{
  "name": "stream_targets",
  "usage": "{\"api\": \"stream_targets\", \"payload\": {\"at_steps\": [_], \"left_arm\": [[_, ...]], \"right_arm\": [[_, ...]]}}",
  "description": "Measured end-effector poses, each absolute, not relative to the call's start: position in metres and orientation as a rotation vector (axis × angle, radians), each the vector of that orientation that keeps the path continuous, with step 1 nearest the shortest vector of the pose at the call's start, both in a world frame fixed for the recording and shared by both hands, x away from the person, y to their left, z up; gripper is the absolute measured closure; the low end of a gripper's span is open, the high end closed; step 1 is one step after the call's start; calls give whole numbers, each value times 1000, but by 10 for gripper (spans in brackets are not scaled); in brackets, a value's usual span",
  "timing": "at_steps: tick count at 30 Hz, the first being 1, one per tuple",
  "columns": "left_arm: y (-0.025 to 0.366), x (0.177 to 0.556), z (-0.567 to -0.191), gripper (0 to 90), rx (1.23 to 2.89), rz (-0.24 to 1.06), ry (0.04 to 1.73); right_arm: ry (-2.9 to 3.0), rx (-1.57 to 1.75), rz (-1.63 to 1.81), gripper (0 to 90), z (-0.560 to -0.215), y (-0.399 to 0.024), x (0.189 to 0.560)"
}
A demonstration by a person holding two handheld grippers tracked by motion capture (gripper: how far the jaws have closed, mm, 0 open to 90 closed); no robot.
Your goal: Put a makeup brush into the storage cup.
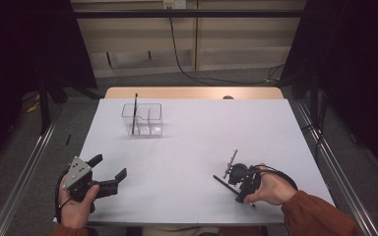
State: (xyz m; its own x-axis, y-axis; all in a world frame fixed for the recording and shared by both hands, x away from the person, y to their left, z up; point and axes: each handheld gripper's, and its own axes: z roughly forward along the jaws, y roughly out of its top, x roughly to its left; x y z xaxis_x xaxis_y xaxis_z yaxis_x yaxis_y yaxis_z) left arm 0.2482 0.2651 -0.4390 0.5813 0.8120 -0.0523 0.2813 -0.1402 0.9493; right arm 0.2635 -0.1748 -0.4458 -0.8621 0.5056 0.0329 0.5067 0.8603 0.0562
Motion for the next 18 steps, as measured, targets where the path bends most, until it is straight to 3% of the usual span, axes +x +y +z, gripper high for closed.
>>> {"api": "stream_targets", "payload": {"at_steps": [6,14,18], "left_arm": [[265,249,-439,29,1695,597,923],[265,249,-439,29,1694,596,924],[265,249,-440,29,1694,595,925]], "right_arm": [[-3009,-822,-102,610,-445,-175,264],[-2999,-829,-115,802,-445,-177,266],[-2971,-863,-143,848,-445,-181,268]]}}
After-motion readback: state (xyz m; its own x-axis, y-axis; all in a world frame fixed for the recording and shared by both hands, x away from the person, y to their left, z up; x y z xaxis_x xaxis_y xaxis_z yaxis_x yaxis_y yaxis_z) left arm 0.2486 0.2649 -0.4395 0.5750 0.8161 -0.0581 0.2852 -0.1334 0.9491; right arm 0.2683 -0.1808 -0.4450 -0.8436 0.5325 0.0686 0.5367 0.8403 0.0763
